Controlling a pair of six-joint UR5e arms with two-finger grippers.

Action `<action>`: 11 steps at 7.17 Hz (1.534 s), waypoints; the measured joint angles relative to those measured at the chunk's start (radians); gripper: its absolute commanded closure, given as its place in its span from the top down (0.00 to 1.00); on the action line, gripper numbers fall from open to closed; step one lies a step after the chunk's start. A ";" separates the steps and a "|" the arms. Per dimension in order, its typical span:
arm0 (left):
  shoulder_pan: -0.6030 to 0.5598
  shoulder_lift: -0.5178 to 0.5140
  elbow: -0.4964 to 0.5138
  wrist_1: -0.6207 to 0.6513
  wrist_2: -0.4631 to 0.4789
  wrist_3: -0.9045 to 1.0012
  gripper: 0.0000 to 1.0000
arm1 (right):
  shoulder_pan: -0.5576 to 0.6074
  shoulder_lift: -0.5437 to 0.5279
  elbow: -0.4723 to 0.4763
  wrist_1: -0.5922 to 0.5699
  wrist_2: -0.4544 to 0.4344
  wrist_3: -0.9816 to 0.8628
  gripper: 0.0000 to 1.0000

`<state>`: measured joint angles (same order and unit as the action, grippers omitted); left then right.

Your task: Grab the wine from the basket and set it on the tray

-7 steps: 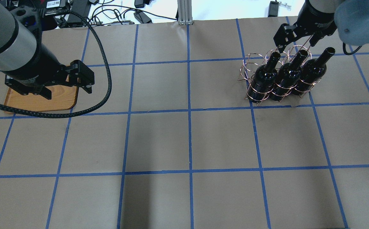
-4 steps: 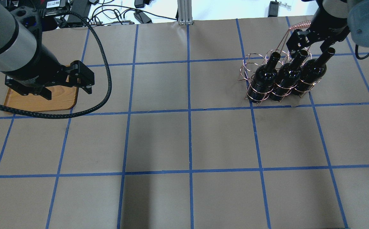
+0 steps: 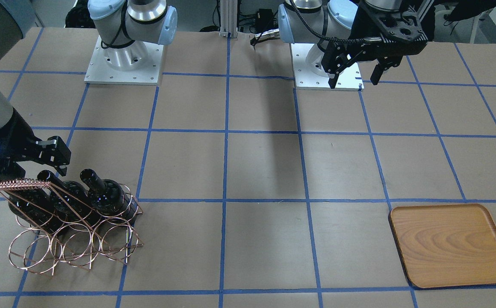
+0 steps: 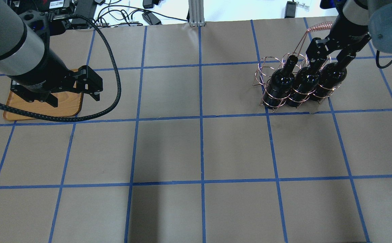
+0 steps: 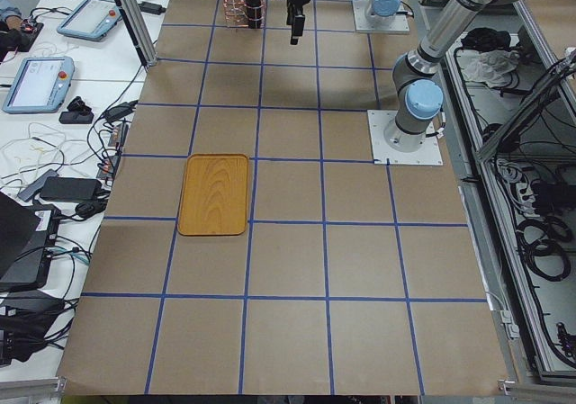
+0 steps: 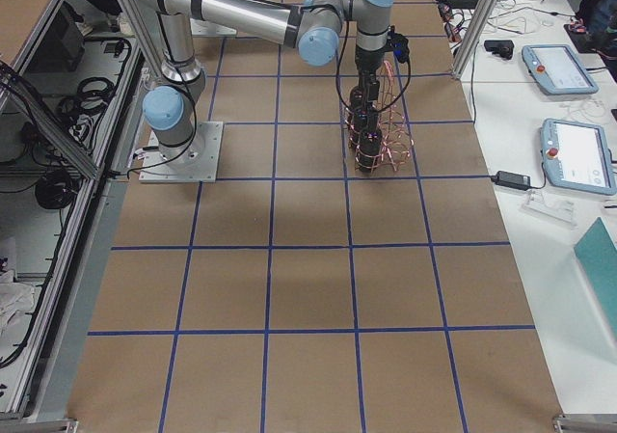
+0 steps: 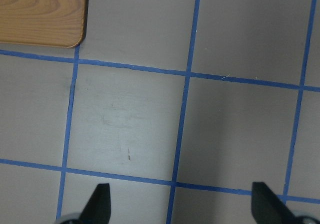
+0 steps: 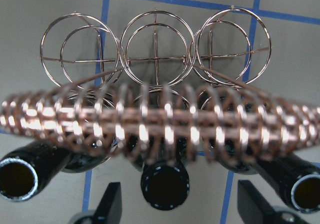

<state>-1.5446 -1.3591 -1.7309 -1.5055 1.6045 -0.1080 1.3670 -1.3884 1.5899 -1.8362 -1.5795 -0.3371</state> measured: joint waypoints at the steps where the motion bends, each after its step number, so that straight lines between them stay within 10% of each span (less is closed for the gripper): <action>1: 0.000 -0.001 0.001 0.000 0.000 0.001 1.00 | 0.000 0.004 0.001 0.004 0.000 -0.001 0.78; 7: 0.000 0.004 0.012 0.002 0.000 0.002 1.00 | 0.005 0.039 0.004 -0.006 0.013 -0.092 0.78; 11: 0.000 0.004 0.015 0.006 0.001 0.002 1.00 | 0.008 0.040 0.003 -0.003 0.021 -0.097 0.56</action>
<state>-1.5442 -1.3547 -1.7162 -1.4995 1.6052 -0.1061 1.3745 -1.3479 1.5924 -1.8390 -1.5582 -0.4341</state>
